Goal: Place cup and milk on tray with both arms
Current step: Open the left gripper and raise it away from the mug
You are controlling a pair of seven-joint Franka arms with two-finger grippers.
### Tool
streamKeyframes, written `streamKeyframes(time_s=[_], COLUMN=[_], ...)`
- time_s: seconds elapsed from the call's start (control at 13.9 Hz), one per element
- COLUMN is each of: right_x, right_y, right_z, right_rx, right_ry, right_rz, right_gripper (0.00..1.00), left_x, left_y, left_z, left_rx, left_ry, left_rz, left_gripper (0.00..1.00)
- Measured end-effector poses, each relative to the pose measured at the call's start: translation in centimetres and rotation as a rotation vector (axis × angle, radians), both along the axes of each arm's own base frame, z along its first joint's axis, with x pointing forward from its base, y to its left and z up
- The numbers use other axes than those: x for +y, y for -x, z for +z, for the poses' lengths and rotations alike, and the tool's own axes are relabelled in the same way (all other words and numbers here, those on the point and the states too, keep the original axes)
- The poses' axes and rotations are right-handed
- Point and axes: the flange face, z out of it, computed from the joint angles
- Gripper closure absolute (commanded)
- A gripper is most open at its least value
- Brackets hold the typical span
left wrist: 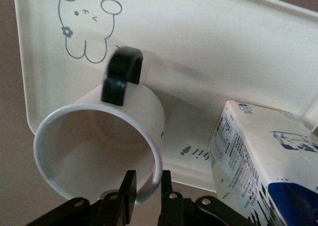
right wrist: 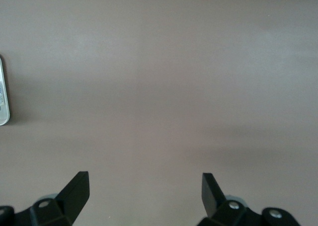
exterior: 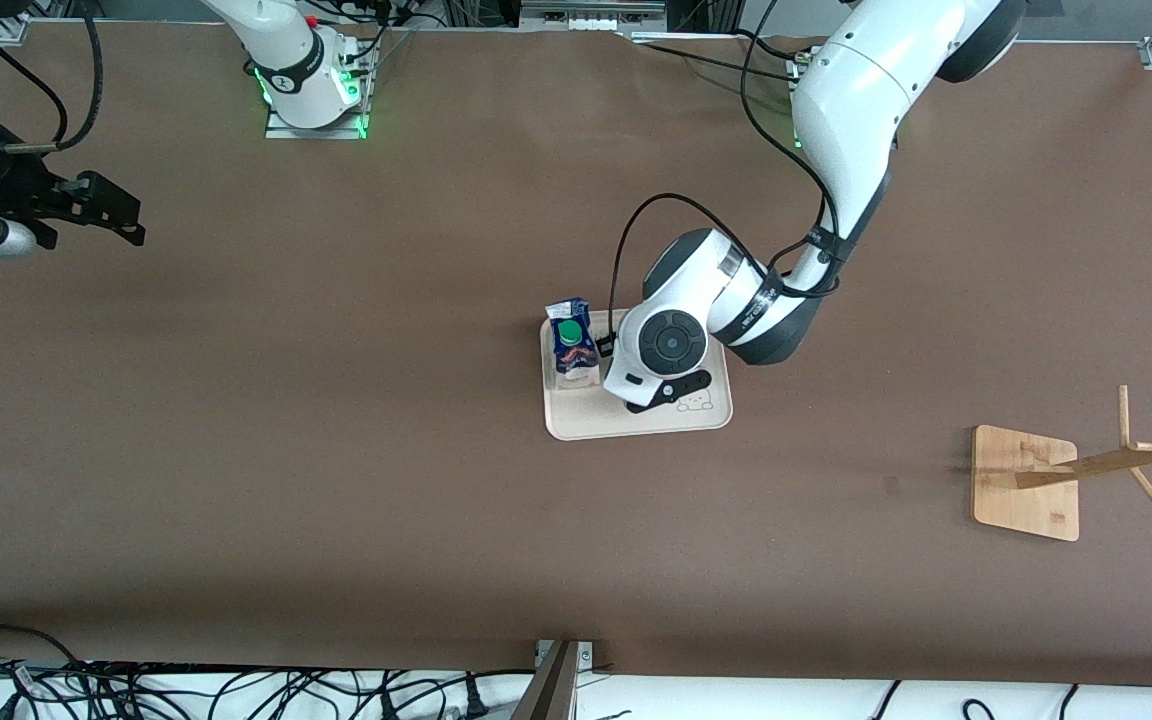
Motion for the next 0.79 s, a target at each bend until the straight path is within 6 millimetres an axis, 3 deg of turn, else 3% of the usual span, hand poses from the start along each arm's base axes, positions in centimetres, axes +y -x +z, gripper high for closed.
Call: streamKeyframes(time_s=[0.29, 0.43, 0.5, 0.65, 0.79], right_x=[0.0, 0.0, 0.0, 0.0, 0.0], right_y=[0.0, 0.0, 0.0, 0.0, 0.0], right_z=[0.0, 0.0, 0.0, 0.0, 0.0], right_rx=[0.0, 0.0, 0.001, 0.001, 0.001], right_ry=[0.0, 0.0, 0.0, 0.0, 0.0], right_rz=[0.0, 0.0, 0.0, 0.0, 0.0], right_gripper=[0.0, 0.0, 0.0, 0.0, 0.0], left_x=[1.1, 3.1, 5.0, 10.6, 15.8], left_y=[-1.0, -2.6, -3.6, -5.4, -5.7], left_z=[0.5, 2.8, 5.2, 12.3, 19.2], left_rx=[-0.009, -0.011, -0.008, -0.047, -0.118], left_ry=[0.0, -0.003, -0.009, -0.029, -0.066], left_rz=[0.015, 0.041, 0.055, 0.013, -0.136], left_gripper=[0.0, 0.0, 0.0, 0.0, 0.0])
